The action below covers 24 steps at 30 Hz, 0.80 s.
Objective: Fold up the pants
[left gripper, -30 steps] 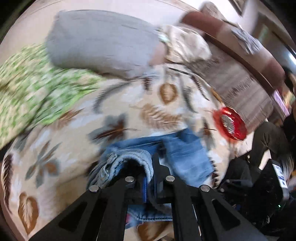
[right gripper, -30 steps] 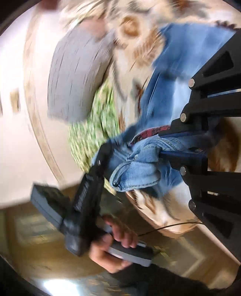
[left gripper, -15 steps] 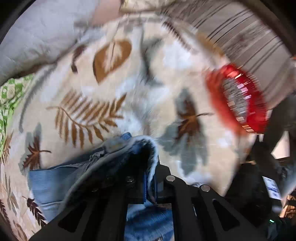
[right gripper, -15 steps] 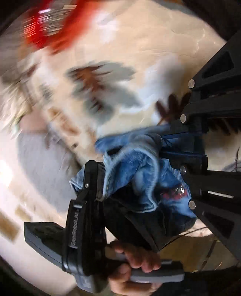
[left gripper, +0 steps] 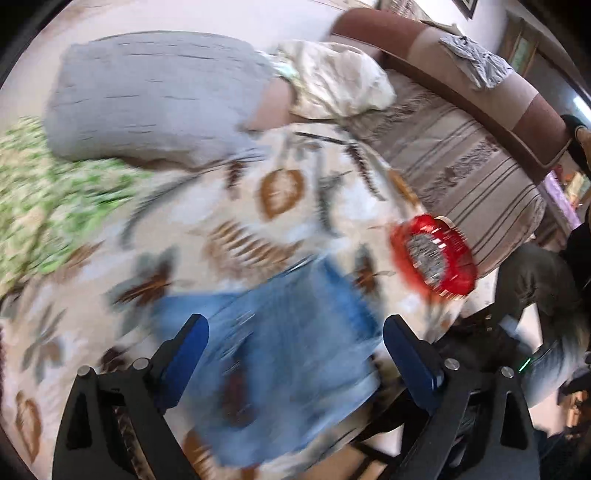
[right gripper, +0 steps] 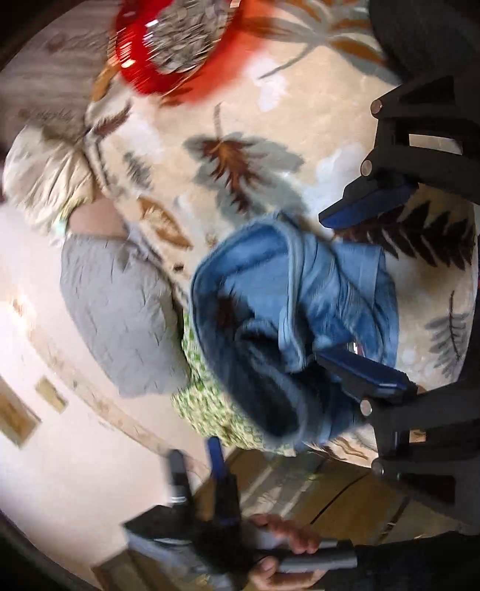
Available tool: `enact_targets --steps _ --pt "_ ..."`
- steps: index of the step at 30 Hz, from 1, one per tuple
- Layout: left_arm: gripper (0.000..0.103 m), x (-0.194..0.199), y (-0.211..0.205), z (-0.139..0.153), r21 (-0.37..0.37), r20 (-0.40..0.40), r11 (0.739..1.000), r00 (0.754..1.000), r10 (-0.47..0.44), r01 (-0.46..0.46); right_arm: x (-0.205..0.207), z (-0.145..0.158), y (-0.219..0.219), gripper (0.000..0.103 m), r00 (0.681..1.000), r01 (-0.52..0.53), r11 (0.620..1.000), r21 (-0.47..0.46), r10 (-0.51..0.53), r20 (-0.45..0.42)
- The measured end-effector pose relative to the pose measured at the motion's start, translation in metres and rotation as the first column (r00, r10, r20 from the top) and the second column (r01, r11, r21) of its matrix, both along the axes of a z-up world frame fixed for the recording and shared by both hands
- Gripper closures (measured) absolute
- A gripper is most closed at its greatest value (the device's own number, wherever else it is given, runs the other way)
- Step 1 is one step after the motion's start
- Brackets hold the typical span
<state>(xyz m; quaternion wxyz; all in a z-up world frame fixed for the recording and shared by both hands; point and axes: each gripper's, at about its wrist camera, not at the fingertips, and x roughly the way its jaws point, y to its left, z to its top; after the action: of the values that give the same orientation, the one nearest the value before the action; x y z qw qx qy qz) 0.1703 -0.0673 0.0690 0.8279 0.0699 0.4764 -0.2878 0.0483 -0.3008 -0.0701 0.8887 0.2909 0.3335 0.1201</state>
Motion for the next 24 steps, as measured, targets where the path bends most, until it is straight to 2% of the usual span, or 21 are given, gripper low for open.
enact_targets --steps 3,7,12,16,17,18,19,20,21,24 --pt "0.008 -0.02 0.047 -0.02 -0.001 -0.026 1.0 0.999 0.02 -0.02 0.001 0.017 0.016 0.032 0.998 -0.061 0.998 0.006 0.061 0.032" --pt "0.008 -0.051 0.083 -0.064 0.0 -0.056 1.0 0.998 -0.009 0.009 0.007 0.023 0.039 0.032 0.989 -0.148 0.988 0.042 0.147 0.021" --pt "0.008 -0.077 0.088 -0.108 0.054 0.026 0.997 0.998 -0.05 0.048 0.015 0.032 0.069 0.032 0.981 -0.193 0.981 -0.016 0.193 0.02" --pt "0.008 -0.081 0.081 -0.128 0.108 0.103 0.992 0.992 -0.071 0.06 0.023 0.035 0.085 0.032 0.98 -0.197 0.979 -0.05 0.199 0.03" --pt "0.013 -0.081 0.078 -0.132 0.118 0.124 0.99 0.989 -0.086 0.071 0.027 0.036 0.09 0.034 0.98 -0.194 0.979 -0.061 0.196 0.036" --pt "0.025 -0.081 0.073 -0.135 0.135 0.142 0.987 0.985 -0.101 0.082 0.03 0.037 0.094 0.038 0.979 -0.196 0.978 -0.066 0.2 0.051" --pt "0.081 -0.08 0.07 -0.139 0.154 0.137 0.984 0.984 -0.112 0.09 0.031 0.039 0.097 0.071 0.976 -0.204 0.976 -0.08 0.209 0.062" --pt "0.097 -0.076 0.067 -0.145 0.181 0.116 0.98 0.988 -0.106 0.084 0.034 0.039 0.102 0.081 0.974 -0.213 0.97 -0.118 0.221 0.058" --pt "0.097 -0.072 0.067 -0.146 0.186 0.099 0.981 0.992 -0.082 0.062 0.037 0.039 0.107 0.082 0.97 -0.23 0.962 -0.144 0.239 0.044" --pt "0.097 -0.071 0.07 -0.131 0.101 0.08 0.993 0.995 -0.064 0.055 0.033 0.048 0.109 0.084 0.963 -0.244 0.952 -0.187 0.26 0.066"
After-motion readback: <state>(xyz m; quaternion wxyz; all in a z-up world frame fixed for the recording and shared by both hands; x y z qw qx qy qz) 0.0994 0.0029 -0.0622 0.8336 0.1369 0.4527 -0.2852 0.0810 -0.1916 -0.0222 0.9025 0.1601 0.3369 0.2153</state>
